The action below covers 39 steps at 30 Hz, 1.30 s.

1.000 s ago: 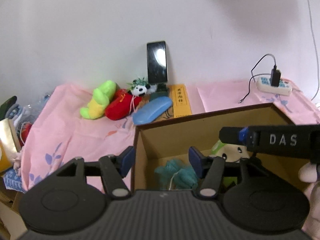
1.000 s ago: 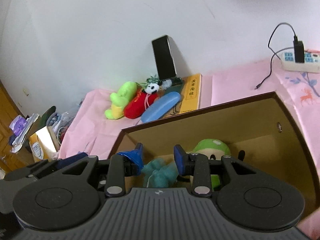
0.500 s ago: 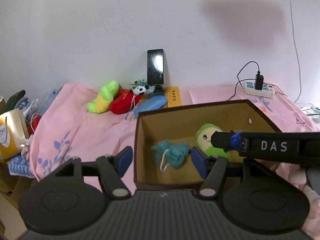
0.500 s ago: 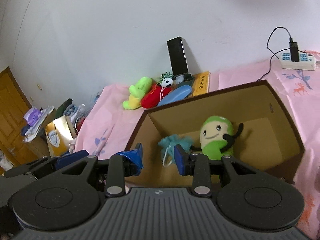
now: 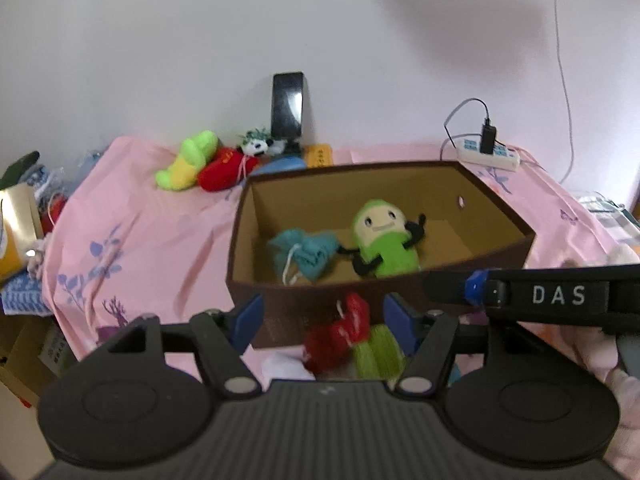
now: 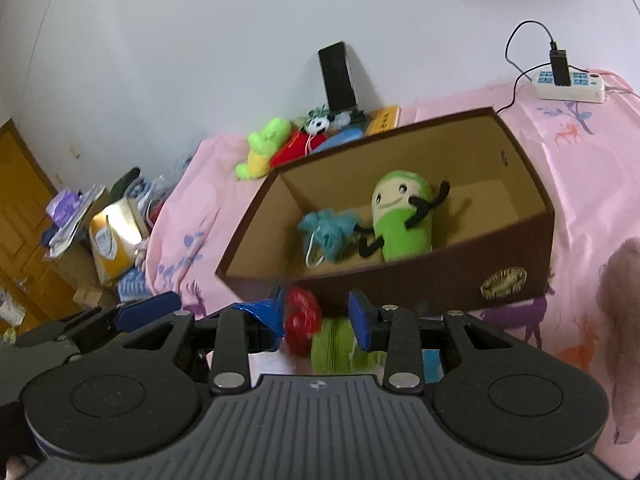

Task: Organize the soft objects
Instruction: 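Move the right gripper out of the box toward the black fabric strap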

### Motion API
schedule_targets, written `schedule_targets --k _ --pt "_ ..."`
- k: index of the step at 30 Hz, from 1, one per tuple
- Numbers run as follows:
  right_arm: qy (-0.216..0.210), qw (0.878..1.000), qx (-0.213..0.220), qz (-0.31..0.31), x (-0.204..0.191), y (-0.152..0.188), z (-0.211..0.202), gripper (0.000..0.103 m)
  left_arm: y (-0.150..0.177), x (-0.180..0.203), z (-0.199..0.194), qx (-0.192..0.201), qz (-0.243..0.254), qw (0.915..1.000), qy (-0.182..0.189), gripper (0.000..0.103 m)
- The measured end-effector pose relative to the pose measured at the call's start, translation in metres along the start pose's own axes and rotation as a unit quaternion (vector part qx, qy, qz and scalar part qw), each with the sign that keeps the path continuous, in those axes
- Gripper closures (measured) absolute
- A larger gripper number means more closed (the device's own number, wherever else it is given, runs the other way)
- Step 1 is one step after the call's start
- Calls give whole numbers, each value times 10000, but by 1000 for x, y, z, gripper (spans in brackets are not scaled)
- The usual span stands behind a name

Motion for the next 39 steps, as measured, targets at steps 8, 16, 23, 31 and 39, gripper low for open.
schedule_targets --k 8,16,23,31,39 --pt "-55 9994 -323 -79 10 26 -13 85 27 8 -15 -87 -12 9988 474 36" --pt "61 9964 -806 237 33 57 -16 85 57 26 -37 -100 119 9935 1127 36" --pt "149 9935 -990 546 53 71 -24 85 90 43 -44 -411 44 9865 1584 36" --pt "113 9912 -1155 637 58 81 -22 85 116 64 -42 -749 -41 9804 1824 36" --pt "188 9893 -1261 704 62 90 -15 85 129 72 -24 -820 -181 9808 1759 36"
Point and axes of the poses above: each gripper's, at about its wrist camera, not at the fingertips, and z roughly the way its jaws point, x to its right, y to its underside, the point moved 6 cm from there along z, roughly the way its jaws point, and after that the axes turned 14 degrees about x, right-handed, at the moved point
